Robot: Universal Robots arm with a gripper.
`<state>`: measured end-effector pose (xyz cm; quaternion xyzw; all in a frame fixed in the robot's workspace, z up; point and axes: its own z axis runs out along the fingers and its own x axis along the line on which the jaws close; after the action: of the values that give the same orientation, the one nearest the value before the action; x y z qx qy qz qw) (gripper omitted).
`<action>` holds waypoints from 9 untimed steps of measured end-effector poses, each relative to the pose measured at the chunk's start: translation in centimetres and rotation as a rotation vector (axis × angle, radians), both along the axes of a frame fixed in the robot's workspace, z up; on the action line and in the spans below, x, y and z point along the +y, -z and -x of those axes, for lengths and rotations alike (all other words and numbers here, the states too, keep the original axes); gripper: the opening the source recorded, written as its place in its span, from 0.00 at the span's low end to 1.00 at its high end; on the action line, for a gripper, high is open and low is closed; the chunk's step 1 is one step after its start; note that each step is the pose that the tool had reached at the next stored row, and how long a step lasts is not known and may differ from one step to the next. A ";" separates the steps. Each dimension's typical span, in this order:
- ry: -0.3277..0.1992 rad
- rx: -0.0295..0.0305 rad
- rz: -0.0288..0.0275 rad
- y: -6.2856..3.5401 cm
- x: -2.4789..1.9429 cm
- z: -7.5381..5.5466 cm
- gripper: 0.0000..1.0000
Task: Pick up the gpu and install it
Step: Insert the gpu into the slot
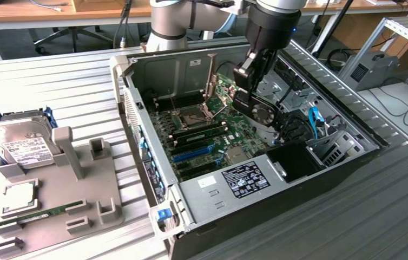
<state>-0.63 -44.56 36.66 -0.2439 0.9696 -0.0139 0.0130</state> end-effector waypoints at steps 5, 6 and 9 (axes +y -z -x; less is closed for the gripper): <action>-0.008 0.0000 0.0000 0.00 0.00 0.0 0.26; -0.010 0.0000 0.0001 0.00 0.00 0.0 0.26; -0.015 0.0000 0.0000 0.00 0.00 0.0 0.26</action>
<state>-0.63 -44.56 36.66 -0.2514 0.9677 -0.0138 0.0131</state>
